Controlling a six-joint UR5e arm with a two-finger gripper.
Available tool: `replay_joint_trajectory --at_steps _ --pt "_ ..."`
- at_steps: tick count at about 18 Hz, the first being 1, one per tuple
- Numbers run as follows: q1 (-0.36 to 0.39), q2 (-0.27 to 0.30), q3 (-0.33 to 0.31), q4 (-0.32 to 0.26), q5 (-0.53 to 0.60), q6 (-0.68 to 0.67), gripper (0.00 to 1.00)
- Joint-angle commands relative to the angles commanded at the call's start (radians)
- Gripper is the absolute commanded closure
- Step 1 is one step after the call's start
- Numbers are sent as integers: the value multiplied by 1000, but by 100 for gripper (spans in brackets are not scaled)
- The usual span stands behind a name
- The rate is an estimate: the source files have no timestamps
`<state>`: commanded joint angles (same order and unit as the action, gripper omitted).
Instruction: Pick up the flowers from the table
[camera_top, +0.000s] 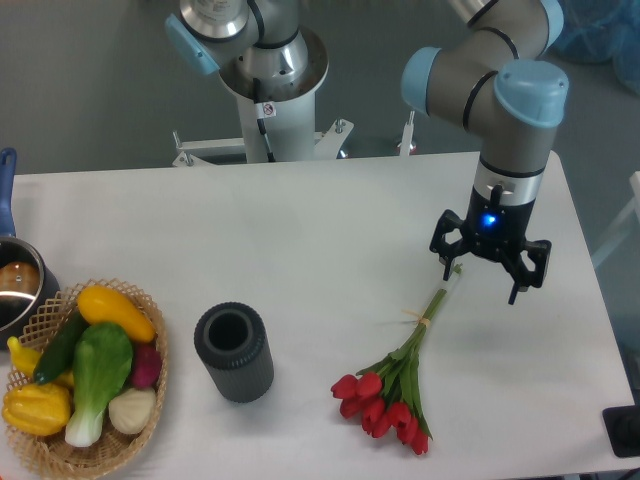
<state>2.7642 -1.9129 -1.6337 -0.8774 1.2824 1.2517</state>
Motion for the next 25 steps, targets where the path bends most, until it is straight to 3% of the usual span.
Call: replay_joint_trajectory --at_steps 13,25 --pt "-2 -8 -37 11 -69 -17 0" --pt "-29 -136 14 15 -58 11 0"
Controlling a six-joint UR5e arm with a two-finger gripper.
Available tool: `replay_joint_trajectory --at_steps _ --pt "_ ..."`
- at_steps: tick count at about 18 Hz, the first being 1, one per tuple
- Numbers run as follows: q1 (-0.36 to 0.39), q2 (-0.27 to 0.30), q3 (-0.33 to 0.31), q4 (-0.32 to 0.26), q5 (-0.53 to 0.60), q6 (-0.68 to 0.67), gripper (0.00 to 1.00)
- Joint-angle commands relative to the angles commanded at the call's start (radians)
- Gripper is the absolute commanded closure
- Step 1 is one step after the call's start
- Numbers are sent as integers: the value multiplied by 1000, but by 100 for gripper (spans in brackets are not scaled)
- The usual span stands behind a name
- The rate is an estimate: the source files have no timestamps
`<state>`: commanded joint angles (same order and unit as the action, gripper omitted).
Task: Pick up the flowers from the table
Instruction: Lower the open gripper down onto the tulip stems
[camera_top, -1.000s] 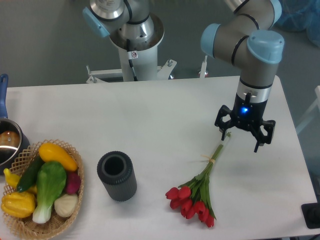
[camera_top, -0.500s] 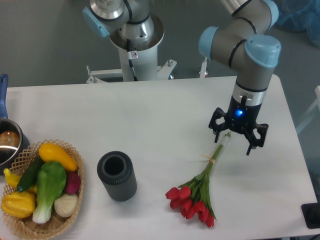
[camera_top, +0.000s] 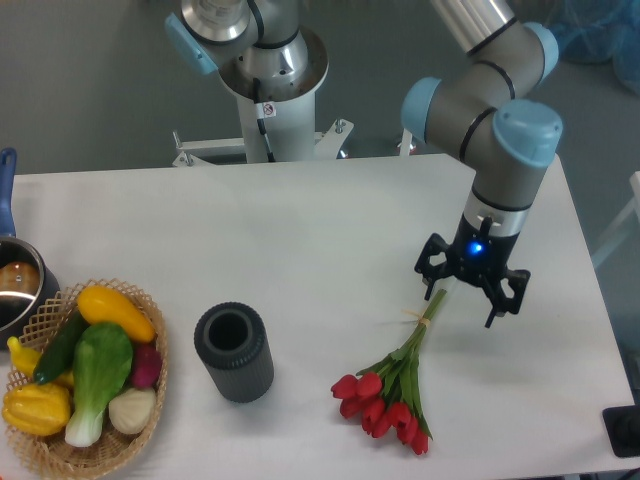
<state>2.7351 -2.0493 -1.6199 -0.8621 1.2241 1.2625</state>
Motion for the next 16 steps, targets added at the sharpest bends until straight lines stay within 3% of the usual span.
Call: replay_joint_trajectory --at_steps 5,9,16 --pt "-14 -34 21 -2 9 0 0" --pt "-72 -75 41 -2 133 0 0" --pt "-118 -132 45 2 141 2 0"
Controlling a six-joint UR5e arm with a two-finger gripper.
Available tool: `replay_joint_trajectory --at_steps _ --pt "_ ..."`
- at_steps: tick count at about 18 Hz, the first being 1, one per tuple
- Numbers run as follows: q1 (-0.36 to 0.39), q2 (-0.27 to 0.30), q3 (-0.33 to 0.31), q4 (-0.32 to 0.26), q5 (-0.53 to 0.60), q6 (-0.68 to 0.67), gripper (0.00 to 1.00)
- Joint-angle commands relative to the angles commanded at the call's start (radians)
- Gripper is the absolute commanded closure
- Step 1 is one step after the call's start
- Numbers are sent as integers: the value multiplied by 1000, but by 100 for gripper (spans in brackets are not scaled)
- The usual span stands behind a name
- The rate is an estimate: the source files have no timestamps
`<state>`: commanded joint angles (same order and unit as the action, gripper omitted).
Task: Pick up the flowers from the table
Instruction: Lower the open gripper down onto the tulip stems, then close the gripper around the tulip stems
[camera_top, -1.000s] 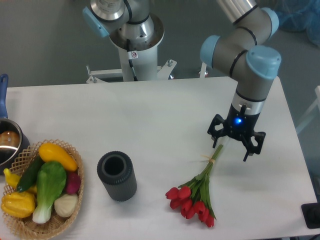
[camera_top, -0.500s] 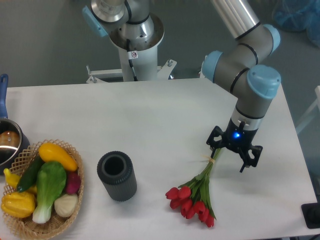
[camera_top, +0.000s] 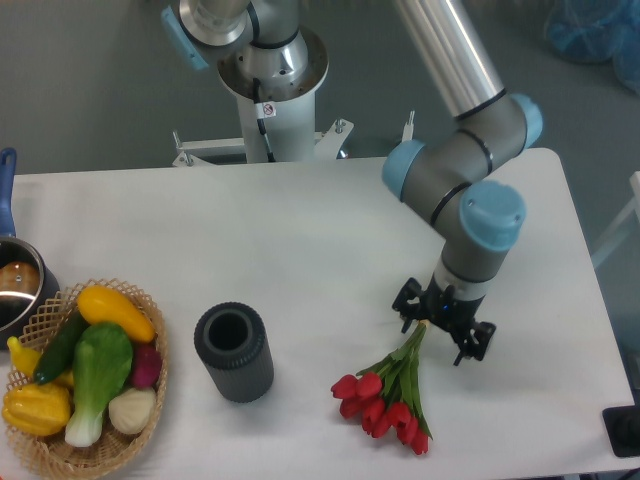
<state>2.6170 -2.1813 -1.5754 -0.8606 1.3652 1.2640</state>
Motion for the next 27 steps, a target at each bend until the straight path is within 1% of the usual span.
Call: replay_joint_trajectory --at_steps 4,7,10,11,12,13,17,22,23,25,27 --pt "-5 -17 -6 -2 9 9 0" --pt "-5 -12 -11 -2 17 26 0" --pt "-5 -11 -15 -2 17 26 4" --pt "-5 -8 -17 -2 15 26 15" --pt "-3 -3 -18 -2 14 26 20" --pt "0 -2 -18 -2 14 26 23" --pt "0 0 -18 -2 12 25 44" --pt "-2 0 -18 0 12 23 61" --pt "-2 0 -18 0 12 23 61" --pt "-2 0 -18 0 12 18 67" --pt "-3 0 -17 0 12 17 79"
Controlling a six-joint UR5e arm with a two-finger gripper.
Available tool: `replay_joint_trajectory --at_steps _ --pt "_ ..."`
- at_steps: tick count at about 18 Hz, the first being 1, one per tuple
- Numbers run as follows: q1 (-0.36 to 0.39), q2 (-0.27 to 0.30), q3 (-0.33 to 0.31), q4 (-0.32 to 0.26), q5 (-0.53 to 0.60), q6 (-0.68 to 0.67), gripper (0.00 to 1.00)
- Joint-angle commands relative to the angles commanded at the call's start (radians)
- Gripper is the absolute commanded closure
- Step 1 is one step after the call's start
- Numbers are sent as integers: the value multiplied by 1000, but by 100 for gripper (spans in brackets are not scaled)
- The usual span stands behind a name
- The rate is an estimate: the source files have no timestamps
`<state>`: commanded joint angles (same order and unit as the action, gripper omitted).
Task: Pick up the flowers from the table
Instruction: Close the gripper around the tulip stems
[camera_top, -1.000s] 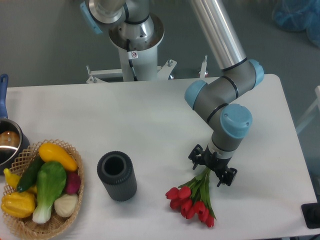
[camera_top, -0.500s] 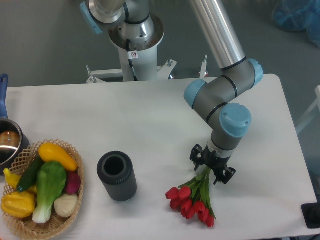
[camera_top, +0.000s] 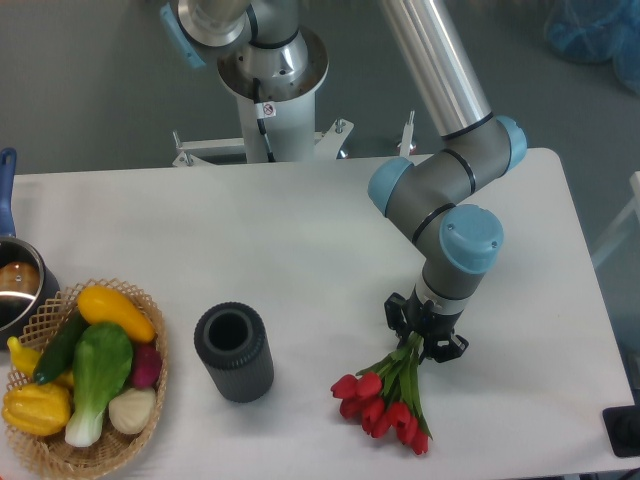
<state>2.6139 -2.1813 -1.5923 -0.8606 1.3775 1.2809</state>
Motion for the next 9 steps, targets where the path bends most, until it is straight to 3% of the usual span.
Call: replay_joint_trajectory --at_steps 9 --pt "5 15 11 0 -2 5 84"
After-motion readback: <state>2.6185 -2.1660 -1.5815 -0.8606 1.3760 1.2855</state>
